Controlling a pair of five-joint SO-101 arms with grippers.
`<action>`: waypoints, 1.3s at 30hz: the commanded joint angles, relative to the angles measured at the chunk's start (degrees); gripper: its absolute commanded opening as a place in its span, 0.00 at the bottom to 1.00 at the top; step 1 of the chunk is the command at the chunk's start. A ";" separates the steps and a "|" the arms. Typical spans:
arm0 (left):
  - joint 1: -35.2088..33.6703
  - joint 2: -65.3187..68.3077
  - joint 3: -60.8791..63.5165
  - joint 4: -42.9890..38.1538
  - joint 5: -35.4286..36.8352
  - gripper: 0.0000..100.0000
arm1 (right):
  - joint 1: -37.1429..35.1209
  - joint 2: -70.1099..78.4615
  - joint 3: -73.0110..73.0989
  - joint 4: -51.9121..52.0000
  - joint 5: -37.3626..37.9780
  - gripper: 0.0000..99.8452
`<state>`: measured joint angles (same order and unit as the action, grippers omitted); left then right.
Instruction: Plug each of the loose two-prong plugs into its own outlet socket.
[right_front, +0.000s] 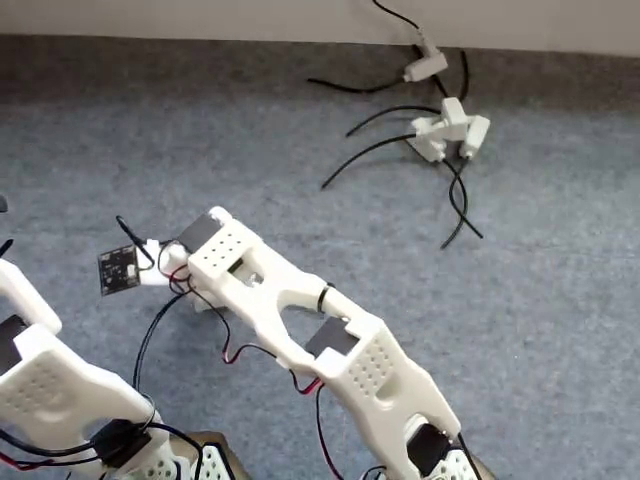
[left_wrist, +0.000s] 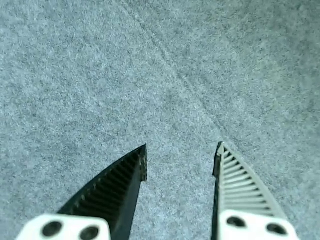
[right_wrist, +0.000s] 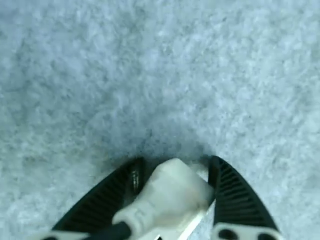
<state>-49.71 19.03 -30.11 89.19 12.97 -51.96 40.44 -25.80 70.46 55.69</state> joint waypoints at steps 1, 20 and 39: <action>-0.40 -0.31 -0.13 -0.97 -0.35 0.23 | 4.44 -0.92 -3.03 4.09 -0.18 0.10; 0.13 -0.31 2.33 -0.97 -0.35 0.23 | 16.84 -18.24 -2.42 13.93 -4.84 0.09; 0.04 -0.22 2.59 -0.79 -0.26 0.23 | 20.88 -18.07 -2.42 15.52 -68.66 0.26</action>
<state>-49.71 19.03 -27.47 89.19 12.97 -32.00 26.02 -26.51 85.76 -3.03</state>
